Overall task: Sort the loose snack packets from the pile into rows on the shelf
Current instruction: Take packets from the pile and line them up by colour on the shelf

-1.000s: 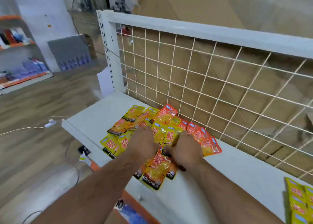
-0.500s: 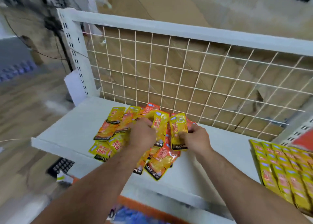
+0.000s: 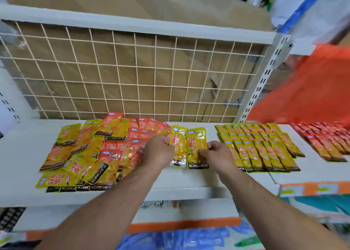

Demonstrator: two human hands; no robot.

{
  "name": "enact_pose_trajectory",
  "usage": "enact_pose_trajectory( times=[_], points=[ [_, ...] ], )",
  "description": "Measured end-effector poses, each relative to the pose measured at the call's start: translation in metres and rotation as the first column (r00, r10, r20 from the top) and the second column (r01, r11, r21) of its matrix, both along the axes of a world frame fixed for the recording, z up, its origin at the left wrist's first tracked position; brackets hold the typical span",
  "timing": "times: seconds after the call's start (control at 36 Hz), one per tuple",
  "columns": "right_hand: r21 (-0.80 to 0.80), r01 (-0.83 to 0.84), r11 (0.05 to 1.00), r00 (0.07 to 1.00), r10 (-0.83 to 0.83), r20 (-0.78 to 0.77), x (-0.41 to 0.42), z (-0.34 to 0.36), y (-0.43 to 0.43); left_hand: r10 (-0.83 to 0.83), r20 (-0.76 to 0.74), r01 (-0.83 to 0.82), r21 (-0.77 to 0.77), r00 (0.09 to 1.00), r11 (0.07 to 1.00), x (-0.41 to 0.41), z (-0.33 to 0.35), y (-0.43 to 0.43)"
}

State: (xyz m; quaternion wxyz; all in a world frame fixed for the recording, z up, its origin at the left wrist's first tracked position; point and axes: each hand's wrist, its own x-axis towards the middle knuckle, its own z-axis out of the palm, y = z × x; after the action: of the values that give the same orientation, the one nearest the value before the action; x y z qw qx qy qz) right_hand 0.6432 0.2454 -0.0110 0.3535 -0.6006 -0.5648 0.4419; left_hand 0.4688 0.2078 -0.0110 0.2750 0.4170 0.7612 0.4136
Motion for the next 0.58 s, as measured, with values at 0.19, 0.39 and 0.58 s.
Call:
enact_pose_trajectory(
  times=[0.19,0.39,0.58],
  points=[
    [-0.017,0.063,0.998,0.997,-0.064,-0.042,0.065,-0.006,0.005,-0.073,0.031,0.074,-0.046,0.997,0.996,0.067,-0.002,0.014],
    [-0.023,0.054,0.998,0.997,-0.055,-0.053,0.137,-0.009,0.024,-0.067,0.093,0.073,-0.068,0.993,0.995,0.136,-0.002,0.035],
    [0.007,0.013,1.000,0.998,-0.012,-0.056,0.227,-0.006,0.054,-0.055,0.118,0.065,-0.084,0.991,0.994,0.223,-0.004,0.063]
  ],
)
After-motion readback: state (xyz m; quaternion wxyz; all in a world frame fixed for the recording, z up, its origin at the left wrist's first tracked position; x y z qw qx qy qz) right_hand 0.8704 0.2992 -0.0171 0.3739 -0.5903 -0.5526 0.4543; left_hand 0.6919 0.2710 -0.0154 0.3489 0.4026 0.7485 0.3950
